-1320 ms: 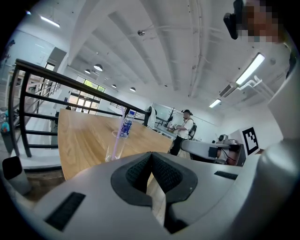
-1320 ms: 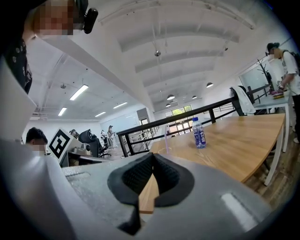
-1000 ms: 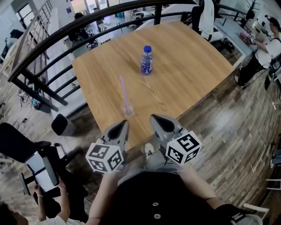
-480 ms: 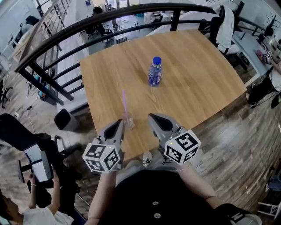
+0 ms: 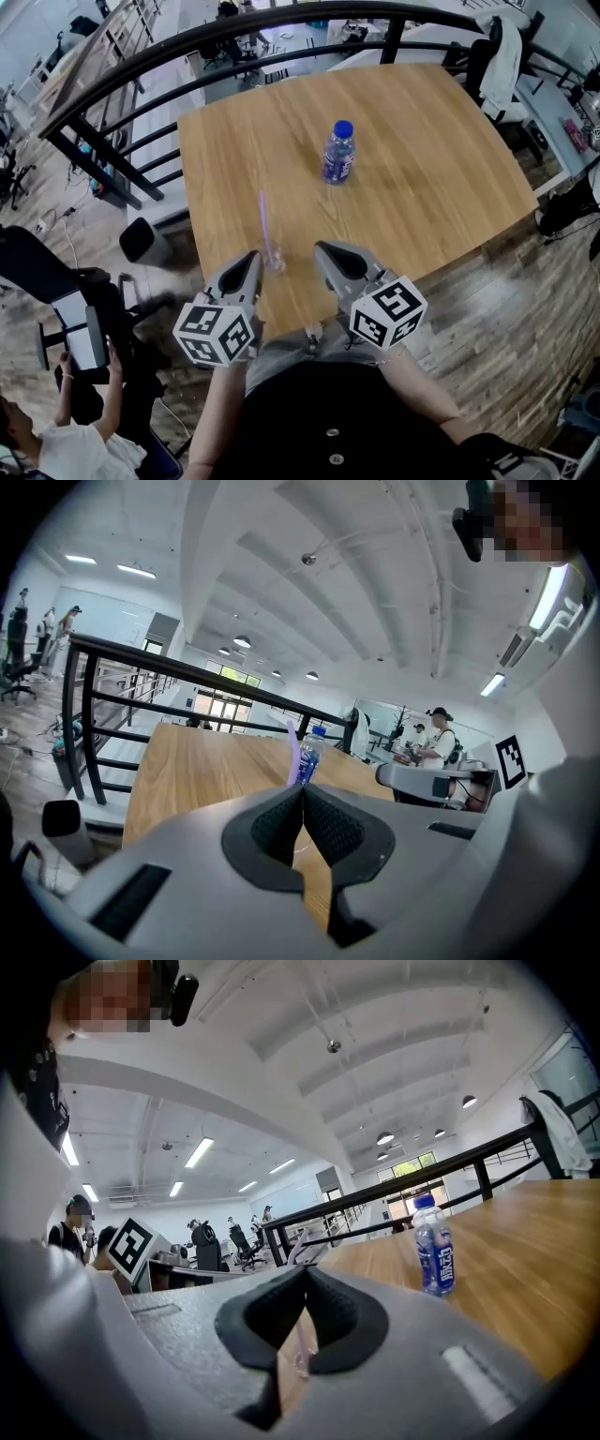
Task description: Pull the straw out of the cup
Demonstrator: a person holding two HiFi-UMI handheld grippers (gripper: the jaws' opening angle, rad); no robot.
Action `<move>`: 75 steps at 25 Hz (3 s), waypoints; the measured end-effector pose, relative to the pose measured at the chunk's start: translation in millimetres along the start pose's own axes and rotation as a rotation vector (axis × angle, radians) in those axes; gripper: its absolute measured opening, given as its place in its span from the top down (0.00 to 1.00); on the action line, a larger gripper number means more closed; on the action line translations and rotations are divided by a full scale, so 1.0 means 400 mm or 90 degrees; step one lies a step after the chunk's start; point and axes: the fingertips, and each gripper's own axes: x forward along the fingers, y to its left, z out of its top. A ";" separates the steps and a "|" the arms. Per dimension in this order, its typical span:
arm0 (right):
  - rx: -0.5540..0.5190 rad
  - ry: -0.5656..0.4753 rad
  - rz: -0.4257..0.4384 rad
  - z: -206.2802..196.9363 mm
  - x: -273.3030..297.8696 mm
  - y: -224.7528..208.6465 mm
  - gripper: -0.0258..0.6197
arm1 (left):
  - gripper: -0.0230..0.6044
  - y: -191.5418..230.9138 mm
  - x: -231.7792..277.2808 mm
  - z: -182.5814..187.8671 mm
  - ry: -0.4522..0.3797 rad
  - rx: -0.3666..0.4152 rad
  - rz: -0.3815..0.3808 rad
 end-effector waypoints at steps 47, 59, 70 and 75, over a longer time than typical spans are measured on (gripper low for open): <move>0.128 0.035 -0.051 -0.104 0.094 -0.054 0.96 | 0.79 0.064 0.111 -0.003 0.082 0.076 -0.062; 0.122 0.044 -0.068 -0.115 0.085 -0.064 0.96 | 0.77 0.034 0.149 -0.025 0.134 0.122 -0.117; 0.123 0.035 -0.079 -0.105 0.074 -0.064 0.96 | 0.87 0.036 0.169 -0.037 0.165 0.155 -0.120; 0.115 0.031 -0.080 -0.095 0.069 -0.054 0.96 | 0.89 0.038 0.156 -0.038 0.165 0.153 -0.120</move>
